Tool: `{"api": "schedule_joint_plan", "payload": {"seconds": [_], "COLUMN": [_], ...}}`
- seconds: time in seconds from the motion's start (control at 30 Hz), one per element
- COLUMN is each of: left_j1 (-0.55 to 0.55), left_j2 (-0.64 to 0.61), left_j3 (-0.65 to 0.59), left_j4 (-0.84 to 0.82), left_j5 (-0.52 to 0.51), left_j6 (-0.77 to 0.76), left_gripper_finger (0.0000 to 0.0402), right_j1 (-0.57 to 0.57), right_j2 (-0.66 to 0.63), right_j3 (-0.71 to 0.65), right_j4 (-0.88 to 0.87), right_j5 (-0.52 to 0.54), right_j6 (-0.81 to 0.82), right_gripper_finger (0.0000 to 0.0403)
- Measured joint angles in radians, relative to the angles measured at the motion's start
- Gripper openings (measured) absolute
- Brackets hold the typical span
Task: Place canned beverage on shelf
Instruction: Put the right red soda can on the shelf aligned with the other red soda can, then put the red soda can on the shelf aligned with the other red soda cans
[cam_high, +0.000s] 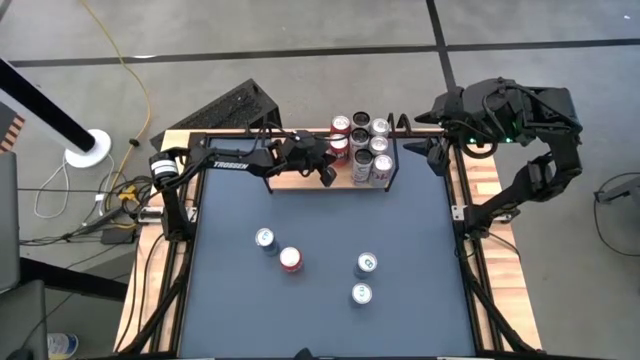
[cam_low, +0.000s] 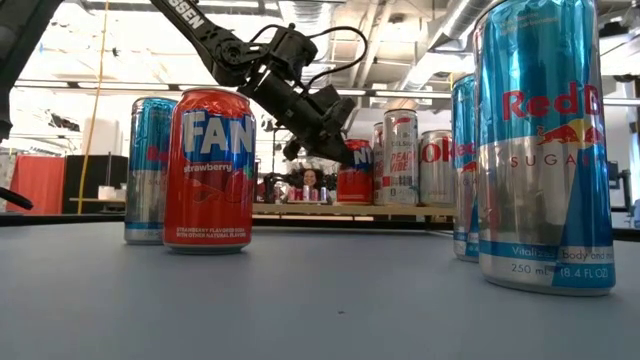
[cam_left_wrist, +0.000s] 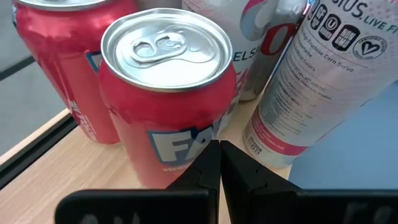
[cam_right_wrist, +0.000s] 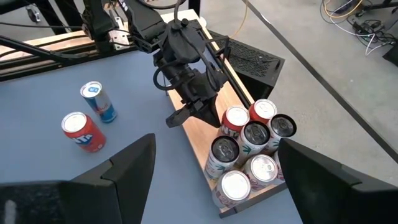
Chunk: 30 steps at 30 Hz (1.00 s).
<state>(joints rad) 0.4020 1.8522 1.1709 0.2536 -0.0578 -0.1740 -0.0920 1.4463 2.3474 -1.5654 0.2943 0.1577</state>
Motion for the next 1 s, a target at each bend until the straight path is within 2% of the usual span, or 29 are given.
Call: {"api": "schedule_joint_plan", "payload": {"seconds": [0.37, 0.47, 0.6, 0.83, 1.0], "left_j1": [0.003, 0.004, -0.016, -0.085, -0.208], "left_j2": [-0.006, -0.039, -0.160, -0.470, -0.641], "left_j3": [0.000, 0.000, 0.000, 0.002, 0.002], "left_j4": [0.054, -0.007, -0.171, -0.448, -0.601], "left_j5": [0.012, 0.095, 0.184, 0.195, 0.244], "left_j6": [-0.004, -0.019, 0.005, 0.082, 0.103], "left_gripper_finger": [0.0000, 0.0000, 0.0000, 0.0003, 0.0043], "right_j1": [0.000, 0.001, 0.013, 0.013, 0.013], "right_j2": [0.039, 0.057, 0.065, 0.057, 0.057], "right_j3": [0.000, -0.001, -0.001, -0.001, -0.001], "right_j4": [-0.004, -0.005, -0.005, -0.006, -0.006], "right_j5": [-0.007, -0.013, -0.038, -0.037, -0.041], "right_j6": [0.002, -0.018, -0.077, -0.084, -0.105], "right_gripper_finger": [0.0320, 0.0320, 0.0320, 0.0320, 0.0320]}}
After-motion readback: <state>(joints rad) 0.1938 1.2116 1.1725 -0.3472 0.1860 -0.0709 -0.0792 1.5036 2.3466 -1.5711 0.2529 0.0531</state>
